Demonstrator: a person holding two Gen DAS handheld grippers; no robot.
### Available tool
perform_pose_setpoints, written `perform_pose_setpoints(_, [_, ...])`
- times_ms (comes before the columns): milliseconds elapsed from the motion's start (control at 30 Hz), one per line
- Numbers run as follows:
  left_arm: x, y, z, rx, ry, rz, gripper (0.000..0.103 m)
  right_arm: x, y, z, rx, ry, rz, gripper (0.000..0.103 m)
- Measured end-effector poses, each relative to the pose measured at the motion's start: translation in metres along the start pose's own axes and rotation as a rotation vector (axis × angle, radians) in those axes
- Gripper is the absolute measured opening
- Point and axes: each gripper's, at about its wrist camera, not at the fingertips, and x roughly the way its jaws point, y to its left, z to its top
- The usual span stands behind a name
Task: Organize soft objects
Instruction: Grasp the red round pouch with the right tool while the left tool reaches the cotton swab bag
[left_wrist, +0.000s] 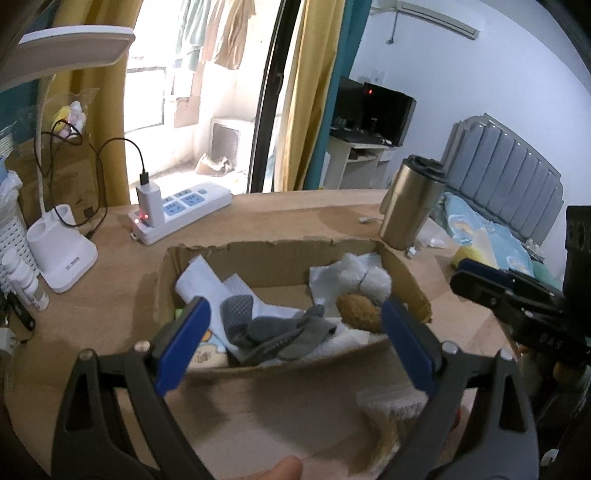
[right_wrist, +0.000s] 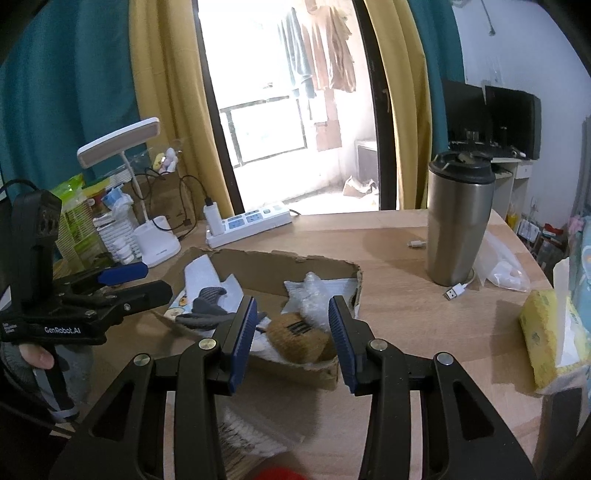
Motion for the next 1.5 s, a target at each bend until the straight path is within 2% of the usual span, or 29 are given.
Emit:
perform_pose_setpoints(367, [-0.027, -0.005, -0.013, 0.015, -0.03, -0.019, 0.095, -0.023, 0.021, -0.008, -0.023, -0.01, -0.013, 0.044])
perform_pose_setpoints(500, [-0.036, -0.009, -0.018, 0.025, -0.037, -0.024, 0.095, -0.031, 0.024, -0.014, -0.018, -0.017, -0.011, 0.052])
perform_pose_setpoints(600, [-0.04, -0.013, -0.023, 0.038, -0.033, -0.017, 0.095, -0.035, 0.025, -0.019, -0.016, -0.016, -0.01, 0.053])
perform_pose_setpoints(1033, [-0.048, -0.028, -0.047, 0.035, 0.006, -0.018, 0.095, -0.047, 0.026, -0.046, -0.006, 0.009, 0.006, 0.053])
perform_pose_setpoints(1500, [-0.035, -0.05, -0.073, 0.072, 0.091, -0.016, 0.095, -0.045, 0.01, -0.089, 0.041, 0.063, 0.001, 0.053])
